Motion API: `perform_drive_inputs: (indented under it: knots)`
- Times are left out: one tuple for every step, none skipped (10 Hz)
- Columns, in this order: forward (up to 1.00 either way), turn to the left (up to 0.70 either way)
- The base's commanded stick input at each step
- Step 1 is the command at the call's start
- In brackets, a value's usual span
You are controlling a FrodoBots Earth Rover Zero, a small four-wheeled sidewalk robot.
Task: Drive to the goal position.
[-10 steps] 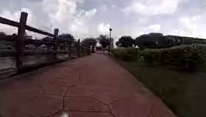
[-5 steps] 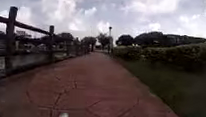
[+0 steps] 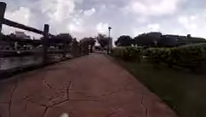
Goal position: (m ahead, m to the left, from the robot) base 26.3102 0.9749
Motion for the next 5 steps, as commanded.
perform_drive_inputs:
  knots:
    - [0.70,0.00]
    - [0.70,0.00]
    - [0.70,0.00]
    - [0.70,0.00]
    - [0.70,0.00]
